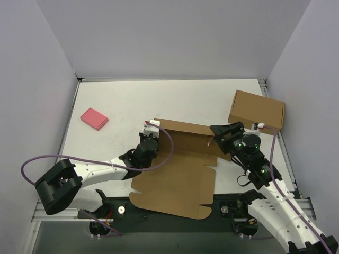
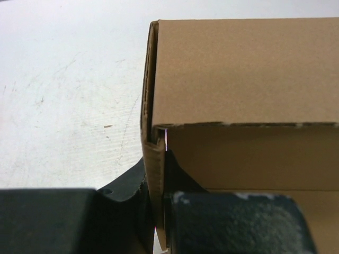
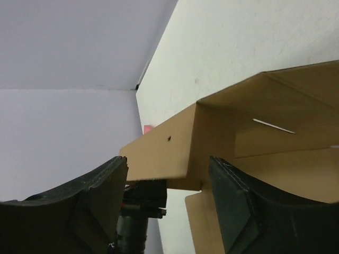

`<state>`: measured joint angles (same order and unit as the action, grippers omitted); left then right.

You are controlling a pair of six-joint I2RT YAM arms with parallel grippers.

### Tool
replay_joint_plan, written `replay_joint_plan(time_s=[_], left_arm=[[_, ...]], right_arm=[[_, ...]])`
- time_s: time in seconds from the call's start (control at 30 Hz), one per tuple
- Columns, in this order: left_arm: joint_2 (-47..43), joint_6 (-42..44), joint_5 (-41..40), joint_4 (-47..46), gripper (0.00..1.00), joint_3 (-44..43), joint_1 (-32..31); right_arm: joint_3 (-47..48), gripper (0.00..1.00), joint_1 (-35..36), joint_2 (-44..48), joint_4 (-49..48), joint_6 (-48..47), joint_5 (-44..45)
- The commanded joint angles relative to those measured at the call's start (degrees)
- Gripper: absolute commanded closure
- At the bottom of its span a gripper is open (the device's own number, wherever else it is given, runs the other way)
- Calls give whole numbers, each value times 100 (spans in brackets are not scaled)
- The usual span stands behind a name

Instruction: Fold the paper box

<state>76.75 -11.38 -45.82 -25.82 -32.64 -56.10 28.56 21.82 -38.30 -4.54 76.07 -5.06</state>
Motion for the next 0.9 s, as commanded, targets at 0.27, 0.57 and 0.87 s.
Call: replay_joint_plan(time_s=[0.27,0.57,0.87], left_arm=[[-46,-401,1031,1264,100,-778,969],[-301,-462,1146,1185,100,-586,1039],[-257,-506,1181,1115,100,-541,1048]], right_arm=[[607,39,2096,273,2211,-1604,2447],[485,38,2082,-941,2168,-1692,2537],[54,38,1386,-1609,1561,-1938,1701]])
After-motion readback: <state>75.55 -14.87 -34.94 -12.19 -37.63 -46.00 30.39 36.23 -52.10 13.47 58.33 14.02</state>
